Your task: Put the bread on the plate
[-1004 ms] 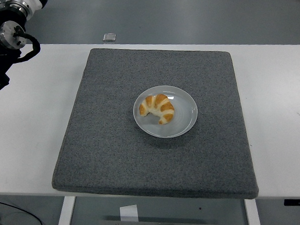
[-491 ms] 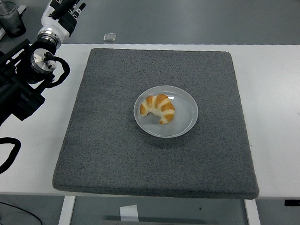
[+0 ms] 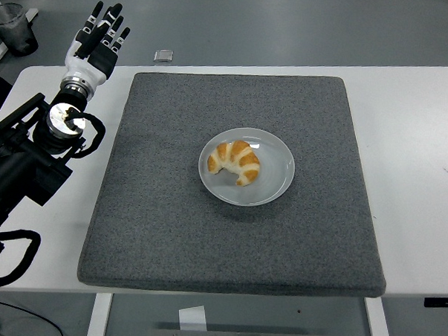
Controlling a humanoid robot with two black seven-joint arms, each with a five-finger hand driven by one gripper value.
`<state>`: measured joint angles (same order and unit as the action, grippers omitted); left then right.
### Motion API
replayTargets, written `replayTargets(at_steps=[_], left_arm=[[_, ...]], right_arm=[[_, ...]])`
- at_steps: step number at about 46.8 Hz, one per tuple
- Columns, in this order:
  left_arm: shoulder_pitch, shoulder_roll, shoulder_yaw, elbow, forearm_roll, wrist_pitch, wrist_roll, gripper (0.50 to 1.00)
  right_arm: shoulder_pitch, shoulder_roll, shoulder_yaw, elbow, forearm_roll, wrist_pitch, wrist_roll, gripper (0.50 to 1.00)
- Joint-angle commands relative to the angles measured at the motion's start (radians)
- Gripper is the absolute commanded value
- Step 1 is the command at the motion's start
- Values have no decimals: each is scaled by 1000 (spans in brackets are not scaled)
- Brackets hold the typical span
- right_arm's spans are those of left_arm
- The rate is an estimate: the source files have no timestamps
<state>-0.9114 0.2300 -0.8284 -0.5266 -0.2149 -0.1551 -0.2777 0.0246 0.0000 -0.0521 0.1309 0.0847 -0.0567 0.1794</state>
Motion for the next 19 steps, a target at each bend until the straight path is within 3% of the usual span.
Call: replayTargets(at_steps=[1, 19], left_arm=[[2, -3, -3, 0, 0, 0, -1, 1000], [3, -41, -26, 14, 5, 0, -1, 1000]], right_arm=[[0, 0, 0, -1, 3, -2, 0, 932], [0, 0, 0, -1, 7, -3, -1, 932]])
